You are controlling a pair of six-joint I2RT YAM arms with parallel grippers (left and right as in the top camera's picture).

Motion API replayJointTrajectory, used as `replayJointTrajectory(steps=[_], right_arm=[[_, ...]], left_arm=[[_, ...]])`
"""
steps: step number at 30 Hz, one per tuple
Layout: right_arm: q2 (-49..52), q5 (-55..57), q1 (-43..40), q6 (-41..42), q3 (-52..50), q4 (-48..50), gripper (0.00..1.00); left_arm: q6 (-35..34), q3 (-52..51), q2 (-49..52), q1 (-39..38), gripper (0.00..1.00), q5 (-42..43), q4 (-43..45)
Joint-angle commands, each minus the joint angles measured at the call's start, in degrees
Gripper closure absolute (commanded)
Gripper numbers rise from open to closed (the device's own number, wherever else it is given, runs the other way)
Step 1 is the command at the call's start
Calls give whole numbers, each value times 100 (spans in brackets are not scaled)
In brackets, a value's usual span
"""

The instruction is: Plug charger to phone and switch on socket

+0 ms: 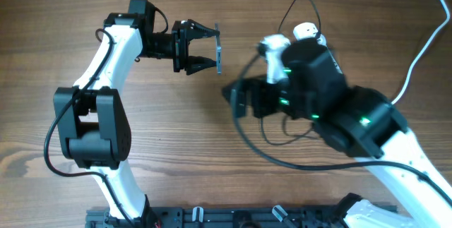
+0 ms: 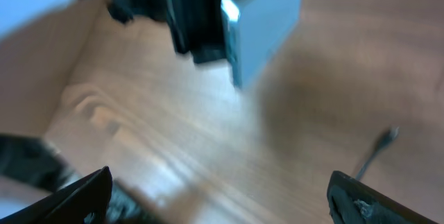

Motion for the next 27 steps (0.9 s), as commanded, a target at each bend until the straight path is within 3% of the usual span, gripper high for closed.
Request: replayJointTrajectory(steps=[1,10,11,13,16,20,27], right_arm=[[955,2492,715,227,938,-94,1],[2144,3829,1062,955,981,496,4],[2194,3919,1062,955,981,522,7],[2245,3963,1051,953,977,538,26],[2312,3956,984,903,975,544,27],[2343,3480,787,909,975,551,46],[2371,3086,723,732,975,699,45]], left_arm=[[-17,81,-227,28,33,293,-11],[-17,81,-227,28,33,293,-13],[-17,81,-227,28,33,293,-13],[-17,81,-227,28,33,293,-15],[-17,81,-227,28,33,293,-35],[-17,81,-227,28,32,293,-55],[-17,81,-227,28,32,293,-52]])
